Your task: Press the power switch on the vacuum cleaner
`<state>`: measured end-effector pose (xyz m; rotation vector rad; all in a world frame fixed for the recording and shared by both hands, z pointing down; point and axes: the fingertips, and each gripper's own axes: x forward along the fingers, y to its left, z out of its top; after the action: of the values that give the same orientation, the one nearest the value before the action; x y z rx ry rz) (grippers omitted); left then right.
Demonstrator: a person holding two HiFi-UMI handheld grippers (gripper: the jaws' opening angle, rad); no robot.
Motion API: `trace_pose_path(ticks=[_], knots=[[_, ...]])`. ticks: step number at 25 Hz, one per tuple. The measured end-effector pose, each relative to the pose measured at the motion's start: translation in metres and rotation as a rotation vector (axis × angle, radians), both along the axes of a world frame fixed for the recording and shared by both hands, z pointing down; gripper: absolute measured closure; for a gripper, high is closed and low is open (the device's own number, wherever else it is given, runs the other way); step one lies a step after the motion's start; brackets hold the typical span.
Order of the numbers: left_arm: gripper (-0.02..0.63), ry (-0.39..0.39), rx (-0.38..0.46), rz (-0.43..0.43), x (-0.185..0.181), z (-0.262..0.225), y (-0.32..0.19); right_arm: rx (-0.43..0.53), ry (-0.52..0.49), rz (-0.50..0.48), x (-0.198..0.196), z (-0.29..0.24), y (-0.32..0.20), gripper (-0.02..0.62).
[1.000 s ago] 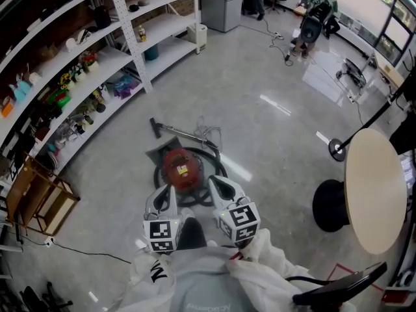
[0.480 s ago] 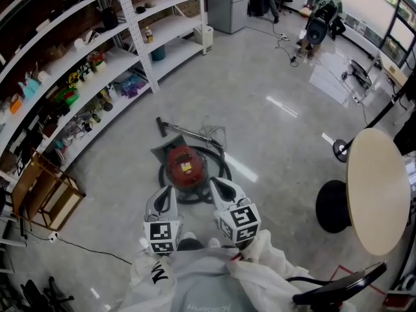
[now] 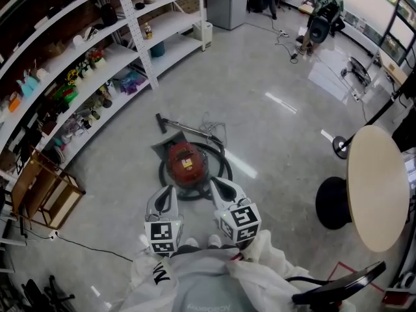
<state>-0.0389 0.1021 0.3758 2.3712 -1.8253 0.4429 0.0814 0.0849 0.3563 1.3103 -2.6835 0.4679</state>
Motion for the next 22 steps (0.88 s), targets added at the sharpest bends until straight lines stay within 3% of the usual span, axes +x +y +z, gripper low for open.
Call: trace_pose_path(ticks=[22], knots=[[0.606,0.029,0.005,0.012,-0.041,0.000,0.001,-0.005,0.028,0.010,-0.039,0.004,0.001,0.595]])
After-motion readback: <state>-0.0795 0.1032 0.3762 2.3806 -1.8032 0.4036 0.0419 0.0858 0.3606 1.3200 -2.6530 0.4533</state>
